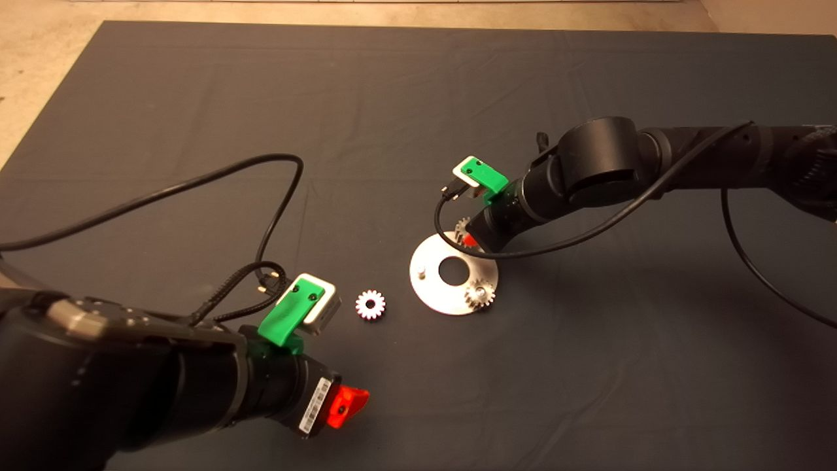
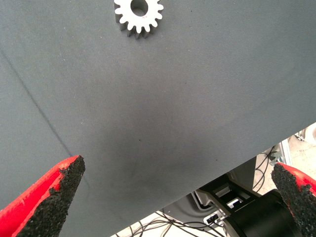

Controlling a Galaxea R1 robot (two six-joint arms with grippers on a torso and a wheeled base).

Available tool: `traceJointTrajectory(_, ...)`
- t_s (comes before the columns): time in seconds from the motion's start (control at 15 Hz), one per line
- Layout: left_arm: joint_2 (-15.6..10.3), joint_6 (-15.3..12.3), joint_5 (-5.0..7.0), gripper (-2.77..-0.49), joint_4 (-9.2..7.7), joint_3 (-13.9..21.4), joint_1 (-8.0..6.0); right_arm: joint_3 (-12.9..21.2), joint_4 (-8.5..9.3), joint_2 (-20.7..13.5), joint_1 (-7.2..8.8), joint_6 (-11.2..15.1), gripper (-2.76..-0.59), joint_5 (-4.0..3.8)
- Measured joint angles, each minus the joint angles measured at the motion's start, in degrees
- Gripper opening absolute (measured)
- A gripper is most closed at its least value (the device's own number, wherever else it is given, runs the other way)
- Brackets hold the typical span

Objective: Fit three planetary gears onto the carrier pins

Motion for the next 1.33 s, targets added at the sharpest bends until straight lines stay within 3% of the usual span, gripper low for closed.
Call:
traceJointTrajectory(0.53, -0.24, 0.00, -0.02, -0.51, 0.00, 0.00, 0.00, -0.60, 0.04, 0.12, -0.02, 0.00, -2.41, 0.04)
traceJointTrajectory(0.8, -0.35, -0.02, 0.00, -0.51, 0.00, 0.00, 0.00, -0.60, 0.03, 0.15, 0.00, 0.00, -2.31, 0.04)
traceJointTrajectory(1.33, -0.35, -0.02, -0.02, -0.51, -0.02, 0.00, 0.00, -0.96, -0.30, 0.15, 0.00, -0.04, -1.80, -0.22)
